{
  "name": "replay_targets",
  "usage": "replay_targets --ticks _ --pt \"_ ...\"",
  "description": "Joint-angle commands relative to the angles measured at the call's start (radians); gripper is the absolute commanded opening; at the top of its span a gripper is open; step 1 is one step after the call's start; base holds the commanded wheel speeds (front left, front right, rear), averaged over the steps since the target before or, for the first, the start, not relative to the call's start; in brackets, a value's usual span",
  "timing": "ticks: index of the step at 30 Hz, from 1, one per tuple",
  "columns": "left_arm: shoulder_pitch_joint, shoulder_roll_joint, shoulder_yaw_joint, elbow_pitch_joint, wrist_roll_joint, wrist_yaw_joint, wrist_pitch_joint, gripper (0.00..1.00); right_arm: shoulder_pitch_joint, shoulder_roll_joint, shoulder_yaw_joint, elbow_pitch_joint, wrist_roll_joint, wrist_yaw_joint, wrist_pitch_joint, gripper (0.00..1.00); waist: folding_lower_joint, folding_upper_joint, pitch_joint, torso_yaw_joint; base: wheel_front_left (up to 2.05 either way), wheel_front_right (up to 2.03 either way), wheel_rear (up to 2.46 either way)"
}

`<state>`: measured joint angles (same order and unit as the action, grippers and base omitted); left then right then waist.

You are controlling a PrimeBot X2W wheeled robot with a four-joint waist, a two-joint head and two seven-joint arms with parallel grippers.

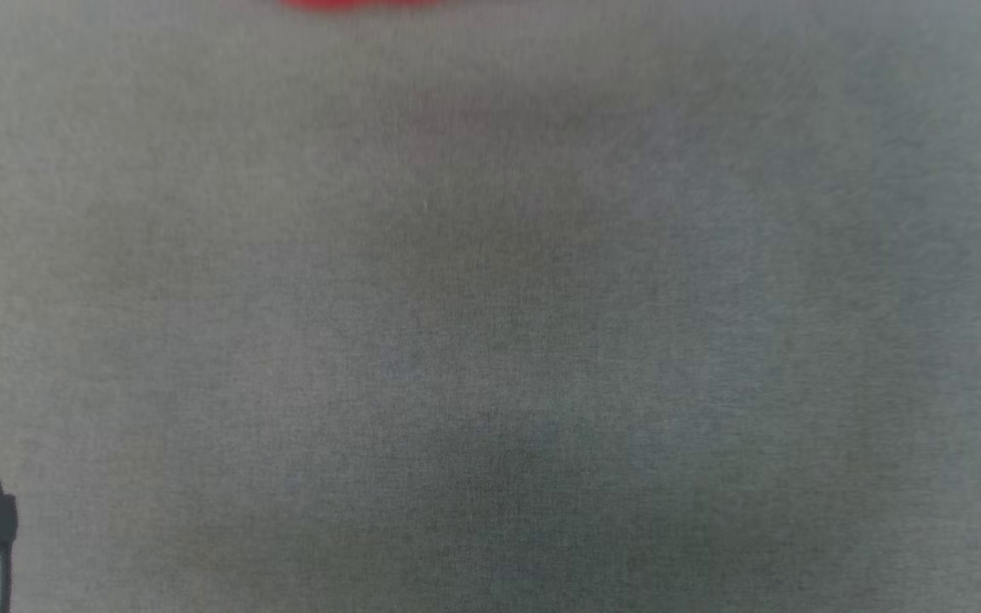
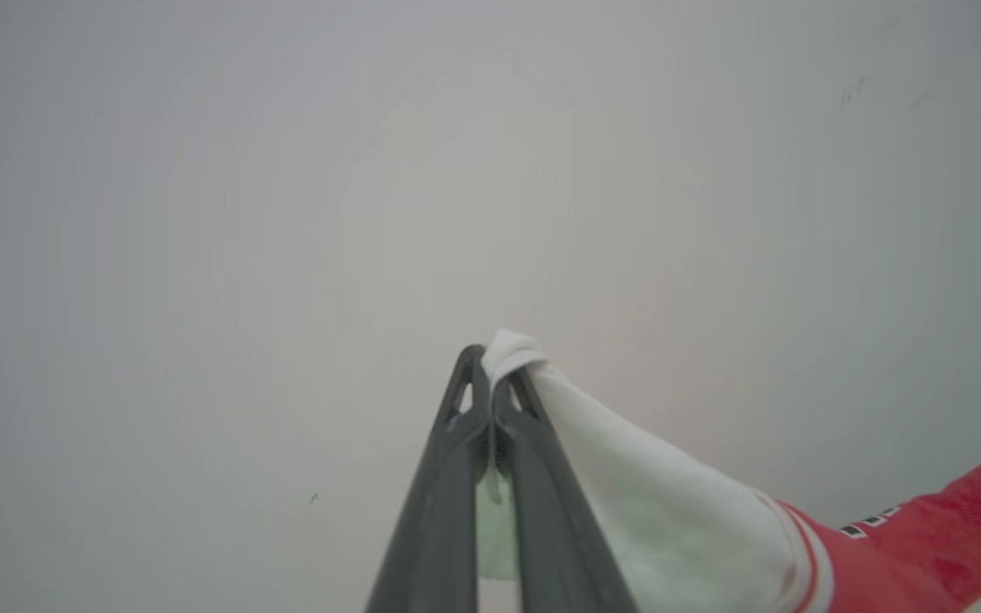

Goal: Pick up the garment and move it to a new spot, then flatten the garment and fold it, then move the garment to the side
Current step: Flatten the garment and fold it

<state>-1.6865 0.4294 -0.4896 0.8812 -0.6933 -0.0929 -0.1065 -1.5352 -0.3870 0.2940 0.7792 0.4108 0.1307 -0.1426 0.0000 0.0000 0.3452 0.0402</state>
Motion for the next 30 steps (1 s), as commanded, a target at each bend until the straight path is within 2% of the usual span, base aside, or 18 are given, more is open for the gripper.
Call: replay_targets --ticks 1,4,9,13,15,17,23,30 --pt "-0.016 -0.009 0.008 0.013 0.002 -0.007 -0.051 0.00 -0.019 0.000 0.003 0.024 -0.023 0.000 -0.033 0.00 0.0000 0.0000 0.066 0.011 0.00 0.00 0.00" --pt "-0.020 -0.030 0.014 0.061 -0.010 -0.019 -0.115 0.00 -0.042 0.001 0.015 0.082 -0.063 0.000 -0.076 0.00 0.0000 0.0000 0.094 0.023 0.00 0.00 0.00" --pt "0.049 -0.045 -0.027 0.151 -0.023 -0.034 -0.126 0.00 0.008 0.019 0.063 0.168 -0.037 0.000 -0.074 0.00 0.0000 0.0000 0.102 0.037 0.00 0.00 0.00" --pt "0.150 -0.074 -0.069 0.209 -0.055 -0.037 -0.054 0.00 0.102 0.032 0.098 0.221 0.035 0.000 -0.021 0.00 0.0000 0.0000 0.073 0.048 0.00 0.00 0.00" --pt "0.207 -0.070 -0.094 0.219 -0.079 -0.037 -0.002 0.00 0.160 0.044 0.119 0.217 0.080 0.000 0.013 0.00 0.0000 0.0000 0.050 0.051 0.00 0.00 0.00" --pt "0.270 -0.069 -0.125 0.210 -0.104 -0.037 0.060 0.00 0.228 0.048 0.151 0.200 0.135 0.000 0.068 0.00 0.0000 0.0000 0.026 0.054 0.00 0.00 0.00" --pt "0.470 -0.027 -0.206 0.152 -0.175 -0.038 0.230 0.00 0.419 -0.006 0.245 0.101 0.252 0.000 0.221 0.00 0.0000 0.0000 -0.051 0.052 0.00 0.00 0.00" --pt "0.678 0.069 -0.254 0.033 -0.246 -0.037 0.390 0.00 0.632 -0.127 0.330 -0.099 0.369 0.000 0.407 0.00 0.0000 0.0000 -0.127 0.055 0.00 0.00 0.00"
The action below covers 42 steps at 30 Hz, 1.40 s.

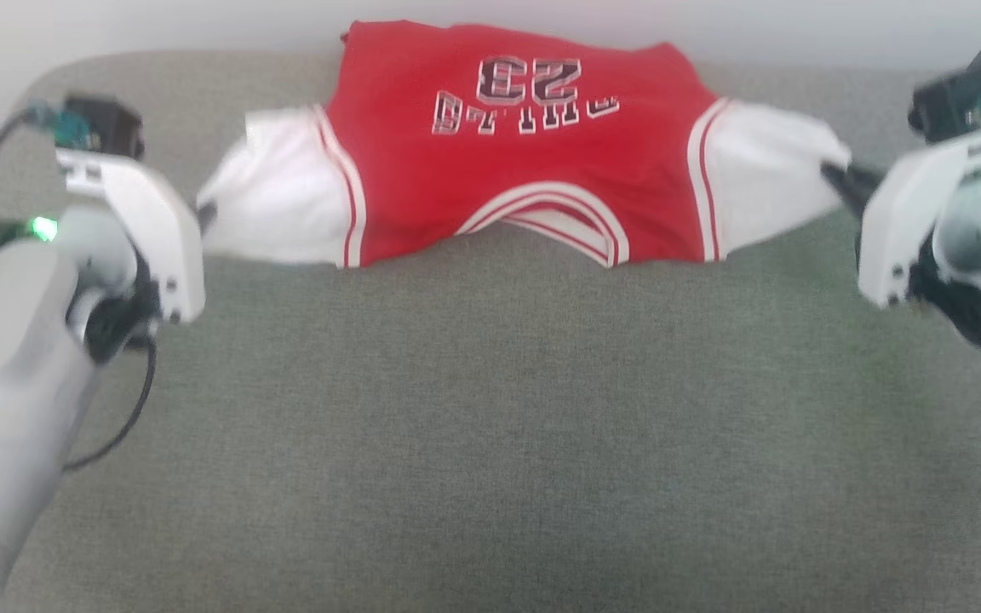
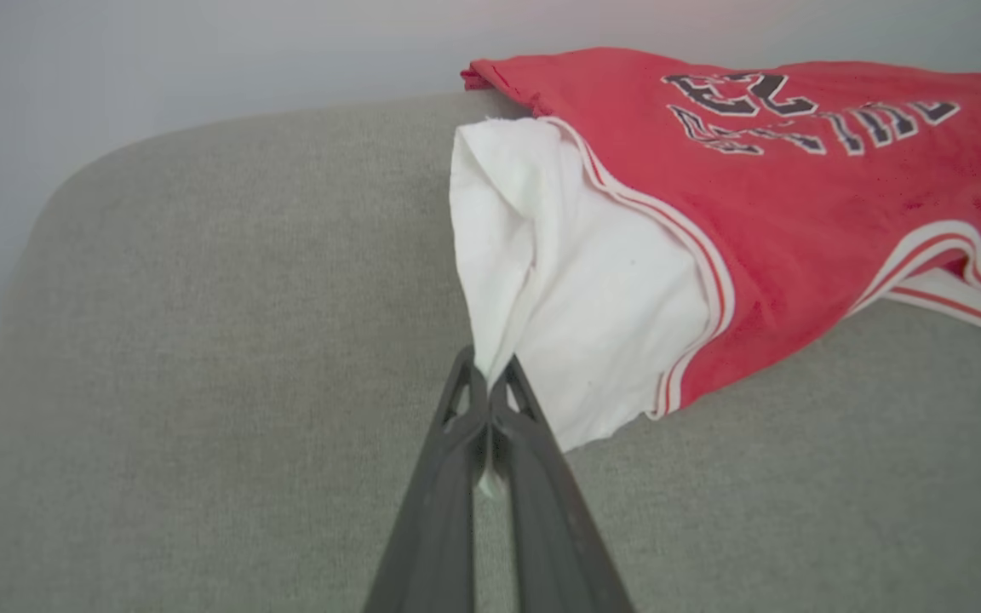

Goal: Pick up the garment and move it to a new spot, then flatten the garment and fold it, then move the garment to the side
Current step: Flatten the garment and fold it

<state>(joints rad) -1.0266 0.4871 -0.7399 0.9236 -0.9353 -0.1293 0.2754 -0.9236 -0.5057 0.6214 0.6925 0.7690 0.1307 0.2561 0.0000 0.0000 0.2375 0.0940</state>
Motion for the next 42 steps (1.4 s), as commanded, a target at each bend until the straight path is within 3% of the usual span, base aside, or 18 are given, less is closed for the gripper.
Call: replay_targets --ticks 1,5,8,13,14,20,23,28,32,38,40,41,42 --pt "0.045 0.030 -0.013 -0.033 -0.005 -0.001 0.028 0.00 0.053 -0.026 0.005 -0.045 0.033 0.000 0.030 0.00 0.0000 0.0000 -0.029 0.001 0.00 0.00 0.00" --pt "0.157 0.108 -0.012 -0.158 -0.037 0.024 0.097 0.00 0.178 -0.108 0.002 -0.177 0.103 0.000 0.133 0.00 0.0000 0.0000 -0.060 0.000 0.00 0.00 0.00" --pt "0.281 0.198 -0.005 -0.360 -0.070 0.089 0.153 0.00 0.297 -0.186 -0.019 -0.305 0.155 0.000 0.229 0.00 0.0000 0.0000 -0.077 -0.004 0.00 0.00 0.00" --pt "0.454 0.337 0.011 -0.678 -0.119 0.235 0.238 0.00 0.447 -0.271 -0.074 -0.463 0.204 0.000 0.346 0.00 0.0000 0.0000 -0.083 -0.008 0.00 0.00 0.00" --pt "0.454 0.337 0.011 -0.678 -0.119 0.235 0.238 0.00 0.447 -0.271 -0.074 -0.463 0.204 0.000 0.346 0.00 0.0000 0.0000 -0.083 -0.008 0.00 0.00 0.00" --pt "0.653 0.499 0.036 -1.005 -0.170 0.429 0.289 0.00 0.653 -0.322 -0.180 -0.619 0.254 0.000 0.463 0.00 0.0000 0.0000 -0.077 -0.012 0.00 0.00 0.00" --pt "0.737 0.561 0.041 -1.107 -0.191 0.494 0.287 0.00 0.760 -0.315 -0.252 -0.678 0.260 0.000 0.502 0.00 0.0000 0.0000 -0.067 -0.014 0.00 0.00 0.00" --pt "0.843 0.599 0.050 -1.182 -0.226 0.562 0.253 0.00 0.918 -0.249 -0.357 -0.760 0.213 0.000 0.550 0.00 0.0000 0.0000 -0.050 -0.020 0.00 0.00 0.00" --pt "0.898 0.590 0.043 -1.182 -0.234 0.581 0.218 0.00 0.999 -0.172 -0.426 -0.804 0.160 0.000 0.582 0.00 0.0000 0.0000 -0.041 -0.023 0.00 0.00 0.00" --pt "0.907 0.547 0.044 -1.150 -0.232 0.558 0.165 0.00 1.028 -0.080 -0.494 -0.847 0.080 0.000 0.603 0.00 0.0000 0.0000 -0.040 -0.022 0.00 0.00 0.00" --pt "0.895 0.533 0.044 -1.140 -0.222 0.549 0.150 0.00 1.028 -0.053 -0.522 -0.862 0.059 0.000 0.611 0.38 0.0000 0.0000 -0.042 -0.018 0.00 0.00 0.00" --pt "0.887 0.526 0.043 -1.134 -0.215 0.546 0.144 0.00 1.021 -0.040 -0.537 -0.877 0.047 0.000 0.611 1.00 0.0000 0.0000 -0.042 -0.016 0.00 0.00 0.00" --pt "0.881 0.519 0.043 -1.129 -0.211 0.543 0.139 0.00 1.009 -0.028 -0.553 -0.889 0.032 0.000 0.610 1.00 0.0000 0.0000 -0.042 -0.014 0.00 0.00 0.00"
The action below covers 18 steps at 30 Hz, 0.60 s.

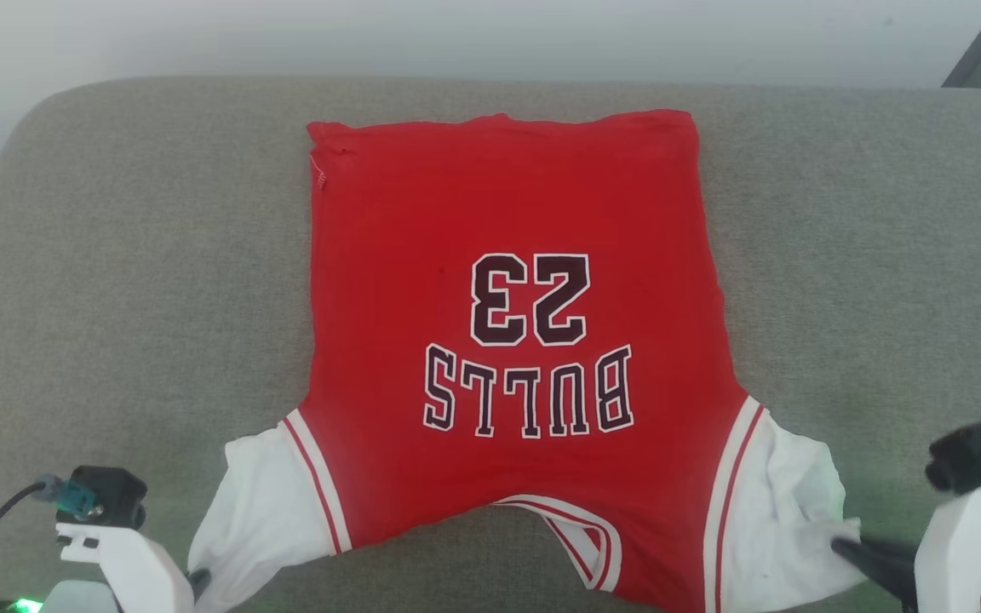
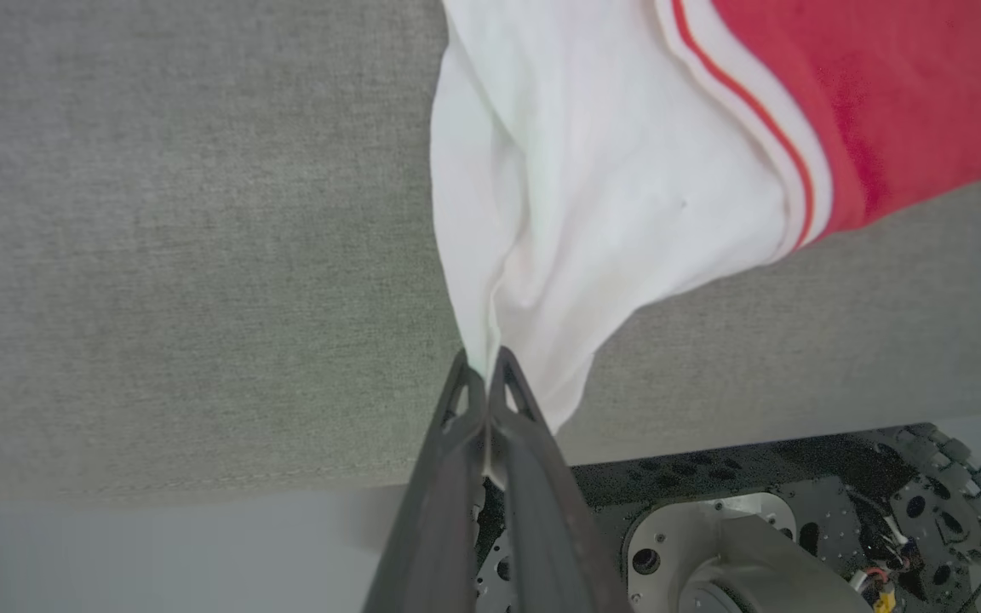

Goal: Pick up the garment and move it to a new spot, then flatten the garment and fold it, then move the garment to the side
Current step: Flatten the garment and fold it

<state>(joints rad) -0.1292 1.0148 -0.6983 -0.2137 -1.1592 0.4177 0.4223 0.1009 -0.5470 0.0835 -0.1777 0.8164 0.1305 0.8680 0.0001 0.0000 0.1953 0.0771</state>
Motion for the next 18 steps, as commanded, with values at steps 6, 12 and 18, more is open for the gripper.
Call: replay_targets --ticks 6,12,18 --pt "-0.048 -0.047 -0.010 0.019 0.032 -0.020 -0.020 0.00 -0.139 0.059 -0.059 -0.094 -0.100 0.000 -0.029 1.00 -0.0001 0.0000 0.019 0.018 0.00 0.00 0.00" --pt "-0.098 -0.089 -0.023 0.023 0.055 -0.034 -0.011 0.00 -0.380 0.046 0.002 -0.014 -0.197 0.000 -0.112 1.00 -0.0001 0.0000 0.068 0.042 0.00 0.00 0.00" --pt "-0.154 -0.129 -0.035 0.031 0.080 -0.049 -0.002 0.00 -0.636 0.053 0.069 0.191 -0.230 0.000 -0.191 1.00 -0.0001 0.0000 0.124 0.080 0.00 0.00 0.00"
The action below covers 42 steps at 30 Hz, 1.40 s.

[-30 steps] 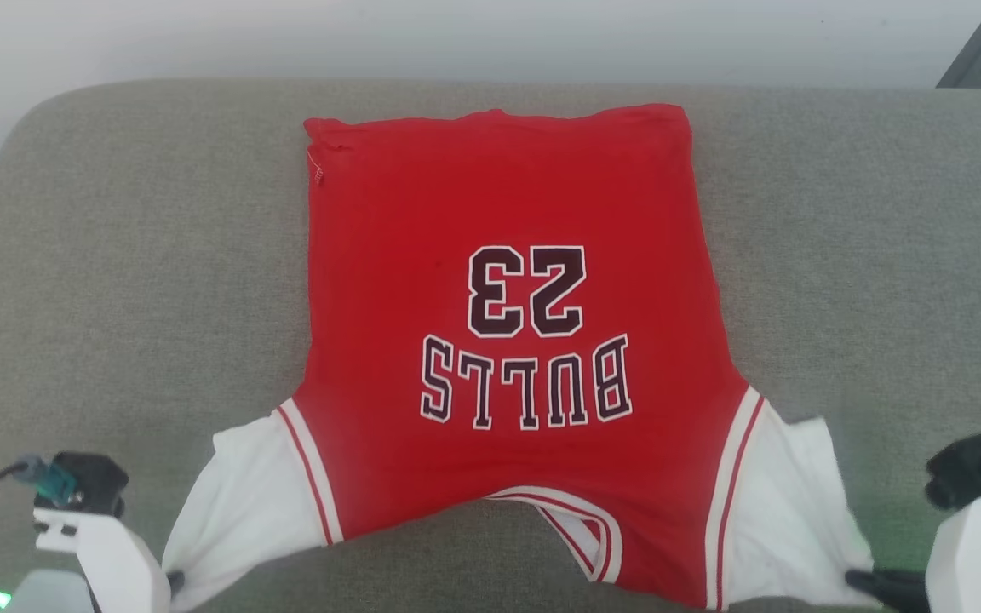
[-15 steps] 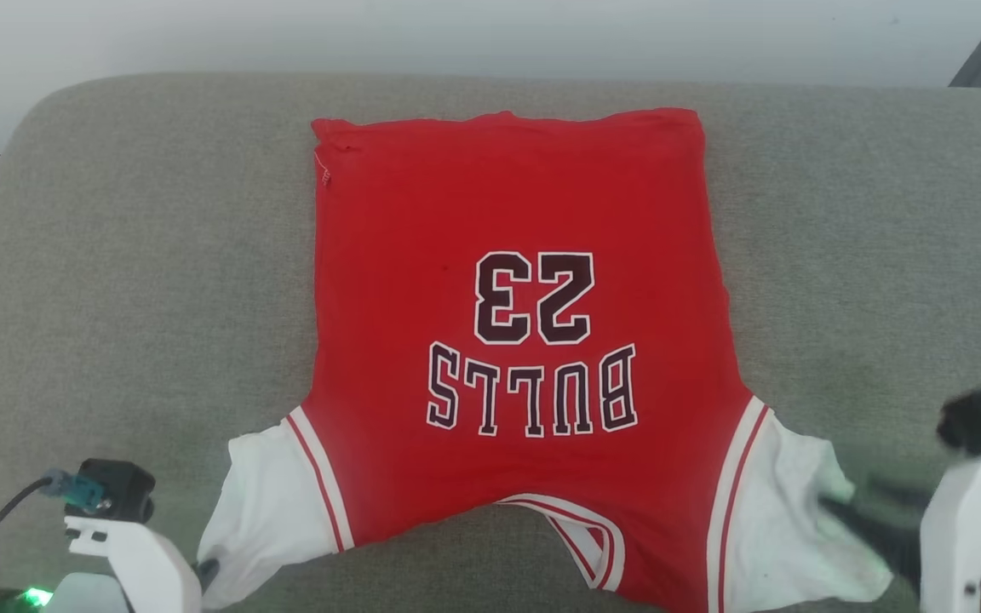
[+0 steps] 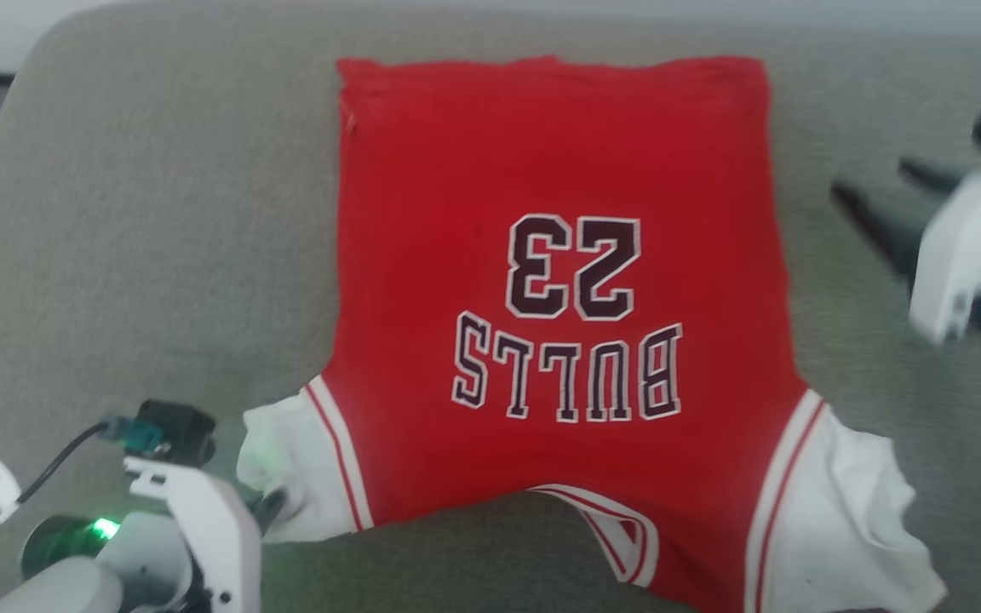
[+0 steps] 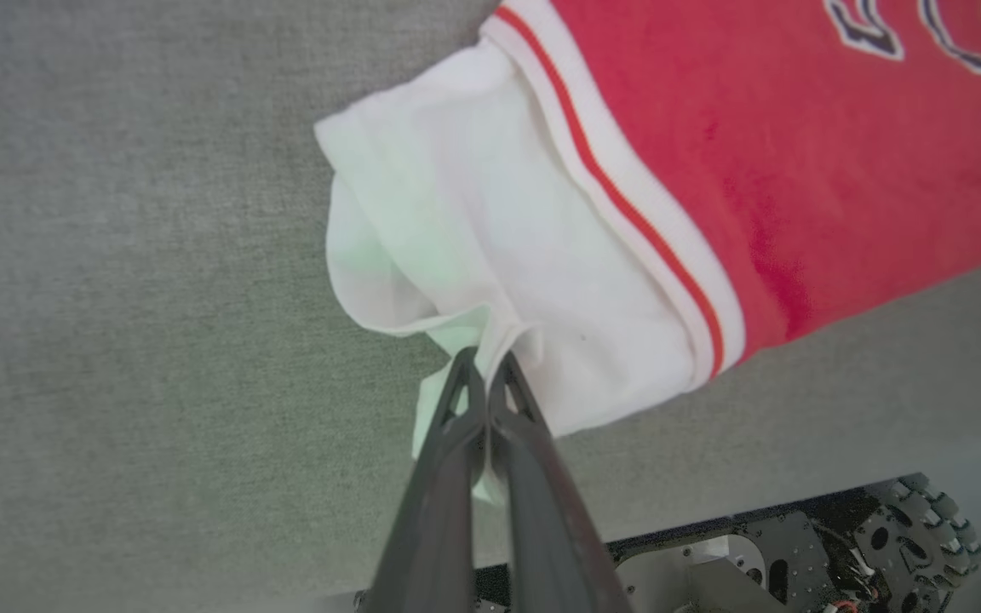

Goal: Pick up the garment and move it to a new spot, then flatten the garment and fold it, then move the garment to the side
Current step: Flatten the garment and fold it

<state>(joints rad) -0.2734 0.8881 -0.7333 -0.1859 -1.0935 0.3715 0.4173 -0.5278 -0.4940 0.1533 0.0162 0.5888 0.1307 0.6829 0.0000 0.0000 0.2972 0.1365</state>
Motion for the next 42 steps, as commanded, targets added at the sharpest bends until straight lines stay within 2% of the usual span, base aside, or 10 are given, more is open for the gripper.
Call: replay_targets --ticks 1,6,13,20,25,26,27,28,34,42 --pt "-0.023 -0.012 -0.004 0.008 0.018 -0.010 0.005 0.00 -0.057 -0.001 0.017 0.043 -0.003 0.000 -0.020 1.00 0.0000 0.0000 0.033 0.030 0.00 0.00 0.00" --pt "-0.083 -0.066 -0.021 0.045 0.031 -0.045 0.005 0.00 -0.285 -0.006 0.088 0.303 -0.021 0.000 -0.053 1.00 0.0000 0.0000 0.094 0.084 0.00 0.00 0.00" --pt "-0.152 -0.142 -0.048 0.099 0.052 -0.096 0.001 0.00 -0.528 0.010 0.136 0.635 -0.042 0.000 -0.015 1.00 0.0000 0.0000 0.175 0.161 0.00 0.00 0.00" --pt "-0.195 -0.207 -0.072 0.163 0.062 -0.131 -0.002 0.00 -0.648 0.051 0.147 0.918 -0.066 0.000 0.117 1.00 0.0000 0.0000 0.219 0.214 0.00 0.00 0.00" --pt "-0.212 -0.241 -0.080 0.204 0.059 -0.147 -0.009 0.00 -0.666 0.079 0.167 1.054 -0.101 0.000 0.203 1.00 0.0000 0.0000 0.227 0.230 0.00 0.00 0.00" --pt "-0.212 -0.242 -0.080 0.211 0.058 -0.147 -0.010 0.00 -0.666 0.086 0.179 1.063 -0.103 0.000 0.214 0.74 0.0000 0.0000 0.227 0.231 0.00 0.00 0.00" --pt "-0.211 -0.242 -0.079 0.217 0.057 -0.150 -0.015 0.00 -0.665 0.091 0.194 1.061 -0.105 0.001 0.222 0.06 0.0000 0.0000 0.227 0.229 0.00 0.00 0.00" --pt "-0.208 -0.242 -0.075 0.222 0.055 -0.151 -0.018 0.00 -0.663 0.093 0.207 1.052 -0.098 0.002 0.219 0.00 0.0000 0.0000 0.227 0.226 0.00 0.00 0.00" --pt "-0.182 -0.217 -0.048 0.238 0.036 -0.144 -0.041 0.00 -0.634 0.042 0.293 0.983 -0.067 0.000 0.175 0.00 0.0000 0.0000 0.187 0.184 0.00 0.00 0.00" --pt "-0.140 -0.160 -0.019 0.213 0.017 -0.116 -0.045 0.00 -0.541 -0.012 0.427 0.795 0.081 0.000 0.166 0.00 0.0000 0.0000 0.086 0.079 0.00 0.00 0.00"
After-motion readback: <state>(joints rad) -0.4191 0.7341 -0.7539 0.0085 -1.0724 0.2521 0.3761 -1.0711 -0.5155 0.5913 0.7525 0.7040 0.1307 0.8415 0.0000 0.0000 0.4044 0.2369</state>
